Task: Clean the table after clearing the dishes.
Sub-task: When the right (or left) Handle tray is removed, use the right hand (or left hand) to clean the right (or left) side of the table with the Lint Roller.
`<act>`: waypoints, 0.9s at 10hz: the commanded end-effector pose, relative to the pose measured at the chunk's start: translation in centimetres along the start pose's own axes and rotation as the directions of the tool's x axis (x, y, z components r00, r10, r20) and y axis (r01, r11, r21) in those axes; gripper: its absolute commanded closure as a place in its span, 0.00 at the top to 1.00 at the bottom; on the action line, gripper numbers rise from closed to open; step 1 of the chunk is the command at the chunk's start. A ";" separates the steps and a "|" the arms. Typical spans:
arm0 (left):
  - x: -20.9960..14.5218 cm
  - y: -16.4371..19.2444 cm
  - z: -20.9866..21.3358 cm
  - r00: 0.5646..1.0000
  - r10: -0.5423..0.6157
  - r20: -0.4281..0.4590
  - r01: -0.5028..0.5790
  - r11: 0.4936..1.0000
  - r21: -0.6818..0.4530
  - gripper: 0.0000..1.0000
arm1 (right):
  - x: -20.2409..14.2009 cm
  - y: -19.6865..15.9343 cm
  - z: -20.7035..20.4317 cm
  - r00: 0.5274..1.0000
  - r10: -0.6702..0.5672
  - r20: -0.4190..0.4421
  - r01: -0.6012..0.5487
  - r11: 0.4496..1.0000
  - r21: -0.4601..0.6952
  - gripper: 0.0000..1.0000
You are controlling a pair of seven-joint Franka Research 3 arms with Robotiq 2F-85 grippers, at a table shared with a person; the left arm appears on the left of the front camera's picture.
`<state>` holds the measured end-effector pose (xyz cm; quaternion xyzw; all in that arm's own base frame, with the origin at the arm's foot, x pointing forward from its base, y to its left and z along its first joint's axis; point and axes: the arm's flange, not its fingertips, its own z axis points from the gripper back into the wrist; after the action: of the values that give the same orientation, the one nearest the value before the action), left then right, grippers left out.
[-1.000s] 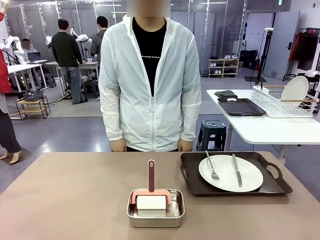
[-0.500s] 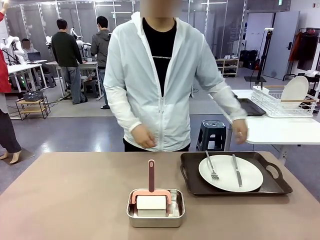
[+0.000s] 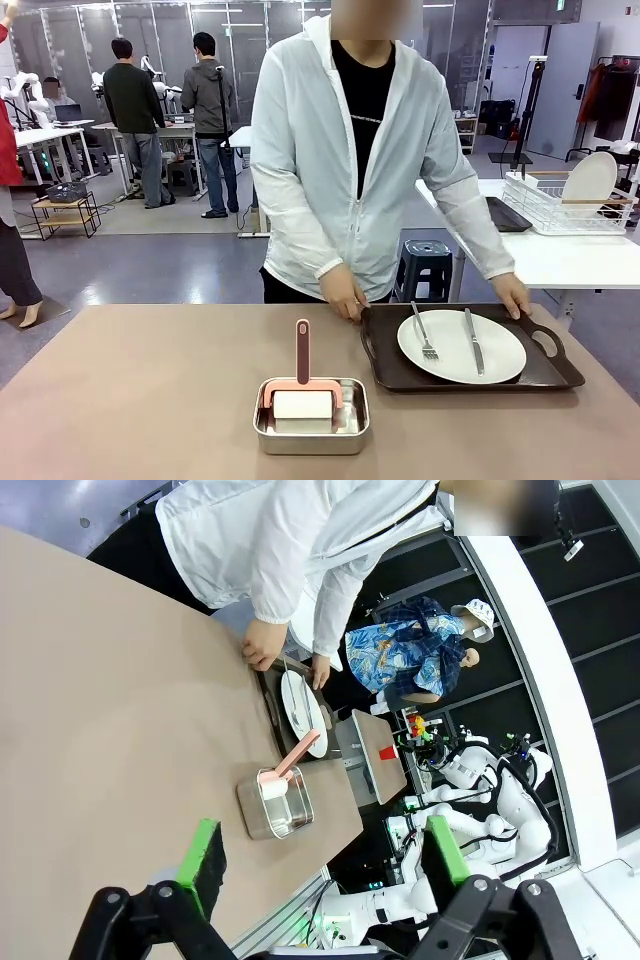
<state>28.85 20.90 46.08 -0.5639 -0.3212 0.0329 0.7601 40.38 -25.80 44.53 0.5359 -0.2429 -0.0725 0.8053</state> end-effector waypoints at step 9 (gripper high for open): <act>0.0 -0.1 0.2 1.000 0.009 0.004 -0.009 1.000 -0.009 1.00 | -0.2 0.3 0.1 1.000 0.003 -0.001 -0.003 1.000 0.002 1.00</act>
<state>28.85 20.90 46.08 -0.5639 -0.3212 0.0329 0.7601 40.38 -25.80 44.53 0.5359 -0.2429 -0.0725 0.8053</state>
